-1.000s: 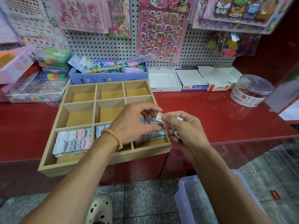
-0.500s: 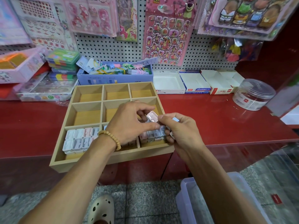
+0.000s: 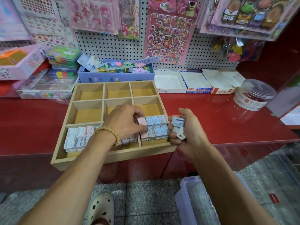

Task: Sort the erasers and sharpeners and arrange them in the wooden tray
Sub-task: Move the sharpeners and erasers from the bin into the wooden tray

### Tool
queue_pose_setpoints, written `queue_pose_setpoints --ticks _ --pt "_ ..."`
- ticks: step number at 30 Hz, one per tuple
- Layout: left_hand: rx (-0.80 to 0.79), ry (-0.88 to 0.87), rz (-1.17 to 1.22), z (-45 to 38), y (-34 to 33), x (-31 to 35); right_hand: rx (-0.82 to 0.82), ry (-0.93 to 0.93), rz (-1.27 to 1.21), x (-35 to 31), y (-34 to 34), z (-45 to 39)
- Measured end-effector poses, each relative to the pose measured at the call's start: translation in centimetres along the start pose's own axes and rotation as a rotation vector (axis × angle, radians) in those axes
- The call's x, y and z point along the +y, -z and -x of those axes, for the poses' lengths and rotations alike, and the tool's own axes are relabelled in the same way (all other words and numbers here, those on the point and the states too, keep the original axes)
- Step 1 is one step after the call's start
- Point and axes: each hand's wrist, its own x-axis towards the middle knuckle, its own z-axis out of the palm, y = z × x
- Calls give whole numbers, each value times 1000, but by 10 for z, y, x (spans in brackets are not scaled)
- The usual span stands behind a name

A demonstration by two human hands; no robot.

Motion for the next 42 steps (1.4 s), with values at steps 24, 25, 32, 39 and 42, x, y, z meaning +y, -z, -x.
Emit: queue_pose_setpoints --ticks 24,25,32,39,42 --pt "5 -278 293 6 -17 37 -123 244 246 9 15 10" --pt "-5 -268 290 5 -17 37 -115 236 238 8 17 11" --pt "-45 -241 329 2 -20 40 -56 256 262 1 28 18" --pt "151 -250 276 2 -29 48 -21 327 227 3 23 14" --pt "122 -230 304 2 -30 50 -16 310 235 3 28 11"
